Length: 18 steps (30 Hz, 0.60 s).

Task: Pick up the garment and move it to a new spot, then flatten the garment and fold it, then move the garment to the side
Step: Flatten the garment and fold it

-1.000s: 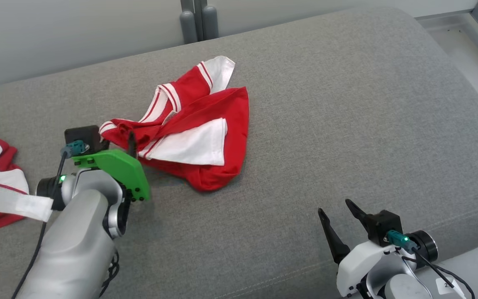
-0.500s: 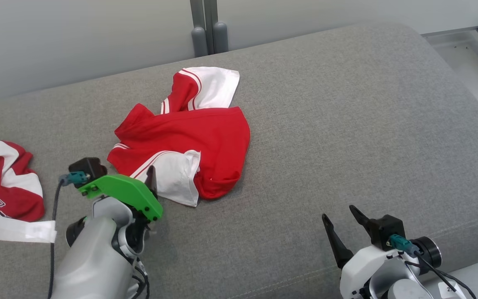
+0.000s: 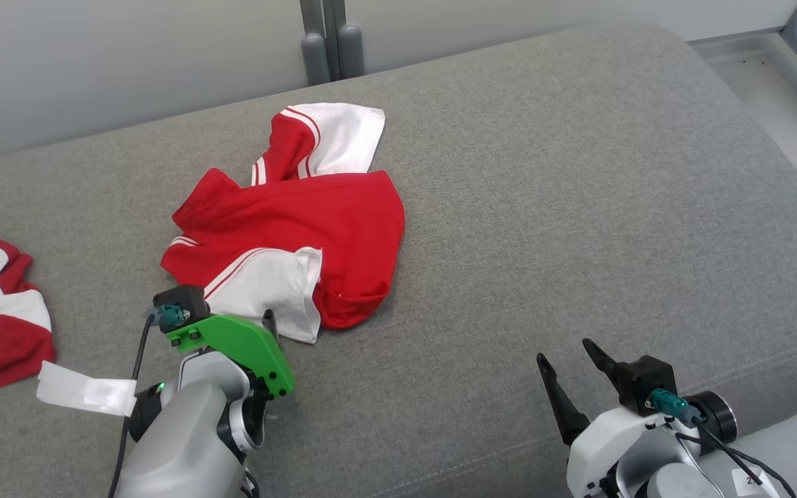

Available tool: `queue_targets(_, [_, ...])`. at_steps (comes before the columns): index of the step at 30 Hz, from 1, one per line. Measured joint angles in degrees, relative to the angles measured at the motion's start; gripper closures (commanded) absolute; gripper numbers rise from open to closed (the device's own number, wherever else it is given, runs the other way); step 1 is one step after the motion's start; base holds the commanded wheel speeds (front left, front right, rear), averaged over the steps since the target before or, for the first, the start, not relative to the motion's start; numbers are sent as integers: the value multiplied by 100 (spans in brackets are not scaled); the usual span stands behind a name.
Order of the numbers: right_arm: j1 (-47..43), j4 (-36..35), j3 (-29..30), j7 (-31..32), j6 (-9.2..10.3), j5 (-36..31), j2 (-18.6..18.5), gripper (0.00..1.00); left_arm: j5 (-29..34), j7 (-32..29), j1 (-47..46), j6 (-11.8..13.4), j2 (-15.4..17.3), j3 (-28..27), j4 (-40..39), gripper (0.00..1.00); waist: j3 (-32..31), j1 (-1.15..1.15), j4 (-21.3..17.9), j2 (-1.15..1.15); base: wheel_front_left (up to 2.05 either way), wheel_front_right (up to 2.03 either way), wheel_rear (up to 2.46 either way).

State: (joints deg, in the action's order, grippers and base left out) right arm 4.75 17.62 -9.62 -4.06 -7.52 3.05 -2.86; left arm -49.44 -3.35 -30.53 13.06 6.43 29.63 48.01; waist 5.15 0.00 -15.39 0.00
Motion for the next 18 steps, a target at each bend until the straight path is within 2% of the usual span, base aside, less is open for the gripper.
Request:
queue_targets(9, [24,-57,-13,3,0,-18,0,0,219,-9,-260,181,-54,205,334,0,218,0,-67,0,0,0,0])
queue_targets(18, [34,-100,-51,45,0,-76,0,0,85,92,-581,132,-255,265,716,0,342,0,-134,0,0,0,0])
